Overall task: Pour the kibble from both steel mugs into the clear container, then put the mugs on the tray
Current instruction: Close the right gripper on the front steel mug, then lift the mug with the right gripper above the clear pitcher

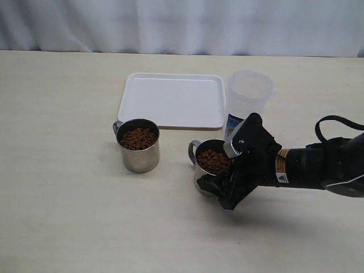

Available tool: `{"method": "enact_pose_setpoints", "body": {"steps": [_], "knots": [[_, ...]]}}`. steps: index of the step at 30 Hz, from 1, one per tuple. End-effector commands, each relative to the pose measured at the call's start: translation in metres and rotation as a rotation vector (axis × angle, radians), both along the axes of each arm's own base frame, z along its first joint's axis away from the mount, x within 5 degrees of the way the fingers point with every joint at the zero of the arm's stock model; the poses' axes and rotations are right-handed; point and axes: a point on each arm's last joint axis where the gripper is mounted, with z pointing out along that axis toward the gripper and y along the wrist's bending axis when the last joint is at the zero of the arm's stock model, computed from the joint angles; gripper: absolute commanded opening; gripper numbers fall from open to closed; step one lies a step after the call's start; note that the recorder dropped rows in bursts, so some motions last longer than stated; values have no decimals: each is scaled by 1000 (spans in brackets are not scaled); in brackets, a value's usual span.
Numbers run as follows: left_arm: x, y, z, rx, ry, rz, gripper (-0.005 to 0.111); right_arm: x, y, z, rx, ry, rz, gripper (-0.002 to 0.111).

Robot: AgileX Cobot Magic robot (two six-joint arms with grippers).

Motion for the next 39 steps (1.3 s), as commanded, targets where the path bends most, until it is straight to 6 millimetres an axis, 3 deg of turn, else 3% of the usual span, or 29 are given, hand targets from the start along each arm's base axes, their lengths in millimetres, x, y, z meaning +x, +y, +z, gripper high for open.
{"method": "enact_pose_setpoints", "body": {"steps": [1,7,11,14,30,34,39], "knots": [[0,0,0,-5,-4,1,0,-9,2,20,93,-38,26,4],[0,0,0,-5,-4,1,0,-15,0,32,103,-63,32,4],[0,0,0,-5,-4,1,0,-22,1,39,80,-101,140,4],[0,0,0,-5,-4,1,0,-22,-2,49,83,-101,96,4],[0,0,0,-5,-4,1,0,-45,-33,147,102,-376,-108,4],[0,0,0,-5,-4,1,0,-47,-43,163,76,-438,-186,4],[0,0,0,-5,-4,1,0,-36,-53,177,3,-466,-318,4]]}}
